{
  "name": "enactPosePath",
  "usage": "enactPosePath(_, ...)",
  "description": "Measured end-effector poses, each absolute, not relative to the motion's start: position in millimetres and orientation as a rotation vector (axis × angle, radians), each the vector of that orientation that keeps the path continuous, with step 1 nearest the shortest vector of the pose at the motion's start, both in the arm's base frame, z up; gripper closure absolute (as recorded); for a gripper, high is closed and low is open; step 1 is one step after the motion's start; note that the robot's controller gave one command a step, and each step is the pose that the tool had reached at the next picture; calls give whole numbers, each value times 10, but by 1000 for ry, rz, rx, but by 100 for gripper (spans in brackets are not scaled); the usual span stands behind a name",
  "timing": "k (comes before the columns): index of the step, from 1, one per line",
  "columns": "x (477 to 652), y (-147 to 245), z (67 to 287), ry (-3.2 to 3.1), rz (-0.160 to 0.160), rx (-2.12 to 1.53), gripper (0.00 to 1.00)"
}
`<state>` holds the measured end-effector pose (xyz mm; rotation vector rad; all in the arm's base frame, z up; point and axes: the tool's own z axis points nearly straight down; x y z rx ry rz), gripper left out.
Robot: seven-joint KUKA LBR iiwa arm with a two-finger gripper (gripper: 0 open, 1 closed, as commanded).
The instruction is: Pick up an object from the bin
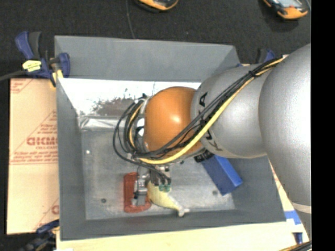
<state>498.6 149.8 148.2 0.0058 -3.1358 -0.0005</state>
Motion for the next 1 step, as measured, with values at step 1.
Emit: enactPosePath(1, 5010, 1491, 1511, -3143, -3, 2, 0)
